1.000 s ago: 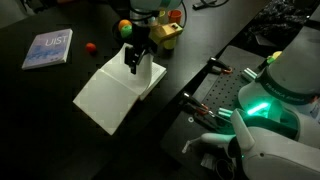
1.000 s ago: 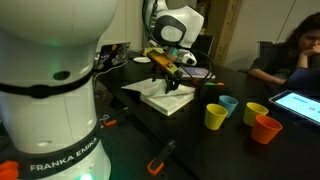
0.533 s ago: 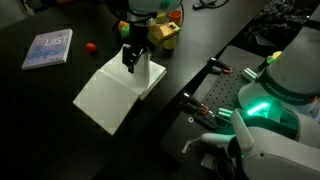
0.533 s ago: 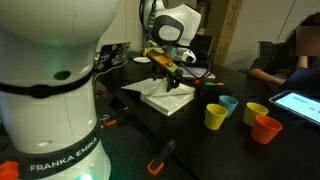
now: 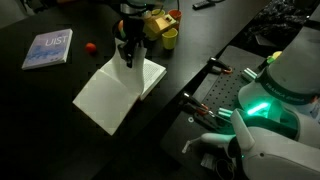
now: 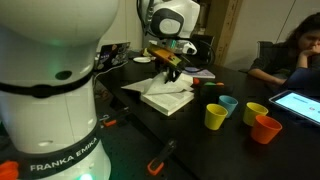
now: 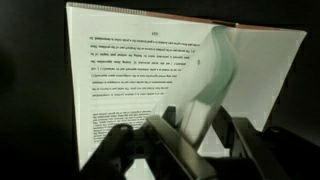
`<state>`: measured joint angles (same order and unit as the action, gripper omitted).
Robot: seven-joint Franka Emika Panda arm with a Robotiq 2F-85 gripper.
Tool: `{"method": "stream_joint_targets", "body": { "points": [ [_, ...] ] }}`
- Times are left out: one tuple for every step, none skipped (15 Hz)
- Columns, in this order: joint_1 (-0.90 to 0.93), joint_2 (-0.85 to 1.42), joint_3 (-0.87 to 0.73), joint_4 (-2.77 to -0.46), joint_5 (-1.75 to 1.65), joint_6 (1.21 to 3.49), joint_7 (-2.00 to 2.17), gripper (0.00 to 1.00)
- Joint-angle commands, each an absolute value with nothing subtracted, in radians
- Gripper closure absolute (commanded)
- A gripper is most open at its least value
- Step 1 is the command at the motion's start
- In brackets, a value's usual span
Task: Open the white and orange book then flip some pages.
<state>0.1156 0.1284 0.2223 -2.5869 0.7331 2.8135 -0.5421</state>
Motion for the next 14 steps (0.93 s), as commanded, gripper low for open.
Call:
{"method": "stream_joint_targets", "body": {
  "points": [
    [0.137, 0.083, 0.230, -2.578, 0.688, 2.811, -0.517, 0.54],
    [0.130, 0.076, 0.238, -2.577, 0.669, 2.804, -0.499, 0.39],
    [0.132, 0.071, 0.239, -2.574, 0.664, 2.790, -0.492, 0.37],
    [0.131, 0.065, 0.243, -2.570, 0.667, 2.769, -0.485, 0.31],
    [0.132, 0.062, 0.245, -2.566, 0.672, 2.751, -0.472, 0.26],
    [0.132, 0.056, 0.251, -2.559, 0.694, 2.723, -0.478, 0.16],
    [0.135, 0.051, 0.254, -2.551, 0.705, 2.695, -0.477, 0.10],
    [0.139, 0.048, 0.257, -2.543, 0.716, 2.676, -0.478, 0.08],
    [0.142, 0.048, 0.258, -2.535, 0.729, 2.654, -0.479, 0.07],
    [0.146, 0.051, 0.261, -2.528, 0.744, 2.637, -0.483, 0.04],
    [0.150, 0.052, 0.264, -2.521, 0.767, 2.622, -0.498, 0.07],
    [0.157, 0.055, 0.268, -2.516, 0.788, 2.620, -0.509, 0.10],
    [0.162, 0.057, 0.269, -2.511, 0.803, 2.614, -0.512, 0.11],
    [0.169, 0.062, 0.273, -2.505, 0.827, 2.616, -0.521, 0.12]
  ]
}}
